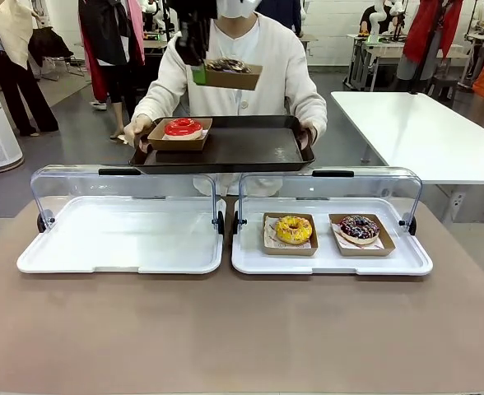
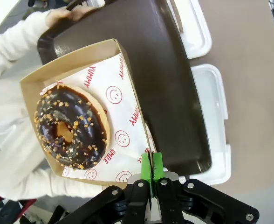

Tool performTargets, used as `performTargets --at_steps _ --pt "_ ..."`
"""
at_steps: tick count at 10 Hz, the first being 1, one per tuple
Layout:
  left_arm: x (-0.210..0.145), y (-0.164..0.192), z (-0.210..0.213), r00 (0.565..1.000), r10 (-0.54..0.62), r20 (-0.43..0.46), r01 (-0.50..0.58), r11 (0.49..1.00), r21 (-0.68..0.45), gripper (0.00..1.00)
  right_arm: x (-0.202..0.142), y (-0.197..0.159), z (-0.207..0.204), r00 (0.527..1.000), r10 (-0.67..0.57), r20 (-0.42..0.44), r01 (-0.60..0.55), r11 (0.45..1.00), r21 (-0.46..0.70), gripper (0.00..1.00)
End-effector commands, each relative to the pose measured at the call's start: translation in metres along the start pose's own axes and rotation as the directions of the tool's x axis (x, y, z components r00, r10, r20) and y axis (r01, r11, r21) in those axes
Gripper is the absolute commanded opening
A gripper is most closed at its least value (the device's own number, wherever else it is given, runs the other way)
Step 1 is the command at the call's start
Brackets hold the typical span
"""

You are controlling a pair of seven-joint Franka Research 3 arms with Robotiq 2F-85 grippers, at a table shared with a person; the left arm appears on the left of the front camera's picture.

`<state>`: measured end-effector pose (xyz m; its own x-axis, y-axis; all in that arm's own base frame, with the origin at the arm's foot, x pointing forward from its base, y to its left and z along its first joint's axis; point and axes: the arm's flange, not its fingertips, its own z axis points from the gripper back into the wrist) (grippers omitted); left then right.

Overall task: Provide the desired donut to the person.
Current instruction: Place the picked Paper togo box onto the Handle tray extended by the person.

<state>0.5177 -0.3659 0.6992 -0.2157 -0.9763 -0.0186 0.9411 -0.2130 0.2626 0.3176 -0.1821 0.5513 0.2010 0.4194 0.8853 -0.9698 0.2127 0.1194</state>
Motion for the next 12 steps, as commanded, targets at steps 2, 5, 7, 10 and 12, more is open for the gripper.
performTargets --at_steps 2,5,7,10,12 --pt "0.027 0.026 -0.027 0.997 0.056 0.054 -0.056 0.998 -0.004 0.01 0.000 0.000 0.000 1.000 0.005 0.013 -0.005 1.000 0.003 1.00" --pt "0.034 0.021 -0.068 0.994 0.078 0.082 -0.077 0.997 -0.014 0.01 0.000 0.000 0.000 1.000 0.005 0.013 -0.005 1.000 0.003 1.00" --pt "0.035 0.018 -0.089 0.992 0.062 0.109 -0.058 0.997 -0.044 0.01 0.000 0.000 0.000 1.000 0.005 0.013 -0.005 1.000 0.003 1.00" --pt "0.032 0.011 -0.110 0.986 0.059 0.155 -0.043 0.993 -0.107 0.01 0.000 0.000 0.000 1.000 0.005 0.013 -0.005 1.000 0.003 1.00" --pt "0.030 0.005 -0.124 0.989 0.074 0.130 -0.059 0.991 -0.117 0.01 0.000 0.000 0.000 1.000 0.005 0.013 -0.005 1.000 0.003 1.00"
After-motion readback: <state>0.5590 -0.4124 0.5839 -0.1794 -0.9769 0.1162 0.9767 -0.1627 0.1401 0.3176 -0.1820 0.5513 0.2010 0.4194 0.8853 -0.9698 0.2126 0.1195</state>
